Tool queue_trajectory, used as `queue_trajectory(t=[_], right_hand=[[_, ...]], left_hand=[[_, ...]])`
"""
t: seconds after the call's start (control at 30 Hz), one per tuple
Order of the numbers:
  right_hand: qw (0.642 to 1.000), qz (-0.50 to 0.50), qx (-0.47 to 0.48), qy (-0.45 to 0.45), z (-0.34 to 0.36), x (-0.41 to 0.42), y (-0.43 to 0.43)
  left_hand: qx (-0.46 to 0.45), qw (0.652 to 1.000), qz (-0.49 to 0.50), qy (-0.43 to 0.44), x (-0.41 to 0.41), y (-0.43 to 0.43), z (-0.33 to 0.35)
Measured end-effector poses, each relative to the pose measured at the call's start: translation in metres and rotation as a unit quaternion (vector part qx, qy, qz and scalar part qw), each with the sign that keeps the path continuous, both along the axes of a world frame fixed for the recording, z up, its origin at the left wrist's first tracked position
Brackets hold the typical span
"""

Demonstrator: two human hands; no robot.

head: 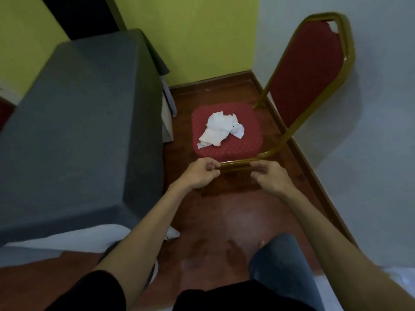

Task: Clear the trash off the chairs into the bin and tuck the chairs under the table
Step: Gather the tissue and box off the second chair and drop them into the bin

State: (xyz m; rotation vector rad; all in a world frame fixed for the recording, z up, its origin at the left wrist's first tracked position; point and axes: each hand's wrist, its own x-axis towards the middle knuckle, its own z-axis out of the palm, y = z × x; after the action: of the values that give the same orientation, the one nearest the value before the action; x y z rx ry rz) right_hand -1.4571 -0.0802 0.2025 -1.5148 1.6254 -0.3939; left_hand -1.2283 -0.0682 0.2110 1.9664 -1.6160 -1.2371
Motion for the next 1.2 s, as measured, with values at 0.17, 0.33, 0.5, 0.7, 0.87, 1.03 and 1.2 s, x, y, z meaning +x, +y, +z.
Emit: queue_trajectory(t=[0.17,0.33,0.5,0.7,0.87,1.03,1.2], right_hand=[[0.997,0.064,0.034,0.016,0.044,-0.021,-0.066],[0.994,0.107,0.026,0.016,0.088,-0.014,-0.126],[0.986,0.163,0.041,0.011,0.11,0.012,-0.17],[0.977,0.205,0.054,0.018,0.103,0.044,-0.22],[0.974,0.211,0.079,0.034,0.081,0.072,-0.266],[0.972,0.206,0.104,0.046,0.058,0.093,-0.314],[0.966,0.21,0.14,0.053,0.0,0.107,-0.355]], left_hand=[[0.025,0.998,0.051,0.004,-0.017,-0.041,0.045],[0.012,0.996,0.093,0.012,-0.027,-0.076,0.086],[0.024,0.994,0.103,-0.014,-0.015,-0.105,0.104],[0.056,0.991,0.115,-0.03,0.024,-0.148,0.102],[0.069,0.989,0.128,-0.01,0.05,-0.198,0.069],[0.093,0.987,0.13,0.01,0.057,-0.24,0.029],[0.119,0.979,0.167,0.016,0.063,-0.27,-0.034]])
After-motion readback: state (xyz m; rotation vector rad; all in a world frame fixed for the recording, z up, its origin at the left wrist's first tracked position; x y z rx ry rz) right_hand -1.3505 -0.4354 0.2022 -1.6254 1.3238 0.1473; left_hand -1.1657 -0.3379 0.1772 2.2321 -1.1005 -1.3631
